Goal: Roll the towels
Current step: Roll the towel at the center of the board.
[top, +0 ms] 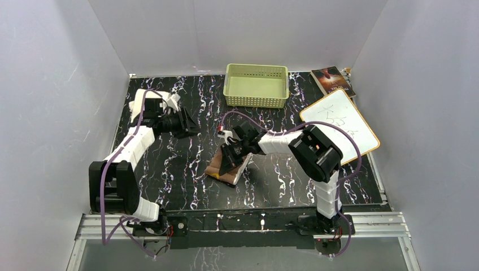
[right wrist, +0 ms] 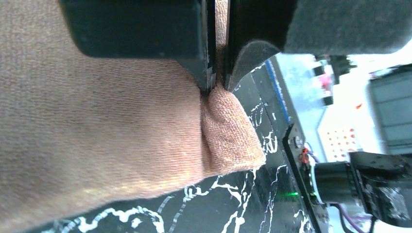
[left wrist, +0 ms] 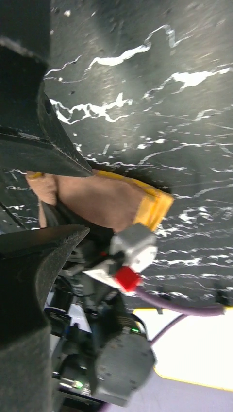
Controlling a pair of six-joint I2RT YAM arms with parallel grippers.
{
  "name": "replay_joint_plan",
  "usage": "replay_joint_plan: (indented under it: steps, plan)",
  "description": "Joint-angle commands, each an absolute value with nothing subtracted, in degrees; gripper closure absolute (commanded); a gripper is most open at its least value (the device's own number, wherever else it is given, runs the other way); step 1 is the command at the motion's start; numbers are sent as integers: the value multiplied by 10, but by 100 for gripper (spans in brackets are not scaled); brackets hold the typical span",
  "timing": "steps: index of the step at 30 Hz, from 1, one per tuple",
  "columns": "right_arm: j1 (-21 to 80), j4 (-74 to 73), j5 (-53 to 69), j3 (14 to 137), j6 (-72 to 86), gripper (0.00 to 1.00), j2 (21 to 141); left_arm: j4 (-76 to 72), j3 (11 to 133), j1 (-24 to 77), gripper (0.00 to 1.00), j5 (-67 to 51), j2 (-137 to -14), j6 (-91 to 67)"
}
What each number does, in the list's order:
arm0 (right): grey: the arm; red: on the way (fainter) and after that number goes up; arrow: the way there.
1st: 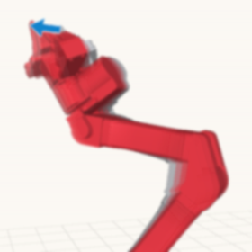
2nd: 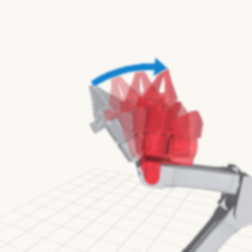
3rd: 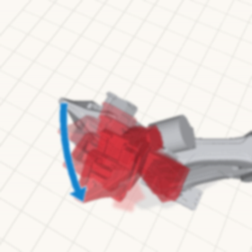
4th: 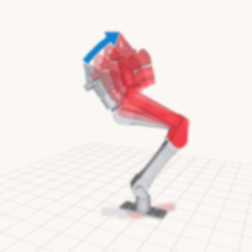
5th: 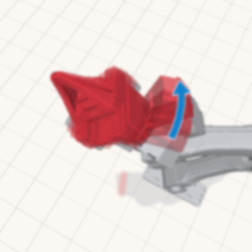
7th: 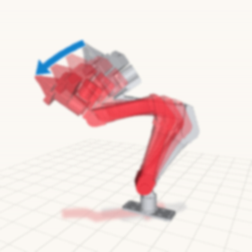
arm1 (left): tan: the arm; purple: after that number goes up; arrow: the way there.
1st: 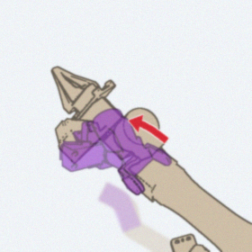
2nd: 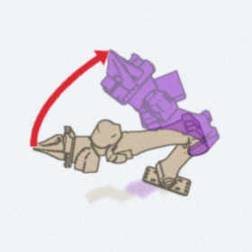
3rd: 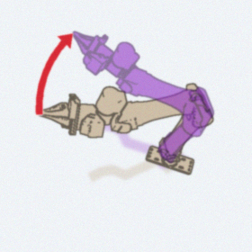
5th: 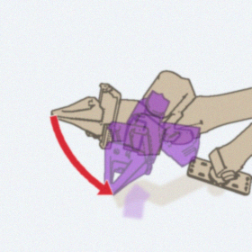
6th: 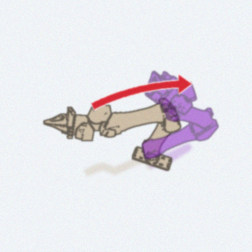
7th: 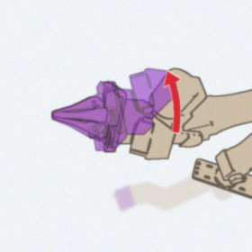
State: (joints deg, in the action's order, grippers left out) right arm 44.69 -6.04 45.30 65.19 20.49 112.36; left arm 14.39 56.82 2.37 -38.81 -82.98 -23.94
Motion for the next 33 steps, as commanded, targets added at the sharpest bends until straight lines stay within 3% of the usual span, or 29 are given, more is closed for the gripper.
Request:
replay_joint_plan:
  steps: [1, 9, 14, 25, 33]
  plan:
    - [429, -12, 563, 679, 299, 100, 1151, 182, 523, 35, 62, -423, -806, -222]
    - [382, 100, 620, 639, 433, 100, 1196, 134, 469, 78, 77, -440, -787, -265]
    - [371, 14, 587, 664, 401, 100, 1240, 74, 438, 118, 99, -453, -798, -312]
    - [368, -45, 510, 675, 374, 100, 1264, -15, 371, 158, 100, -472, -823, -373]
    - [368, -79, 478, 690, 359, 100, 1252, -47, 330, 166, 100, -408, -877, -372]
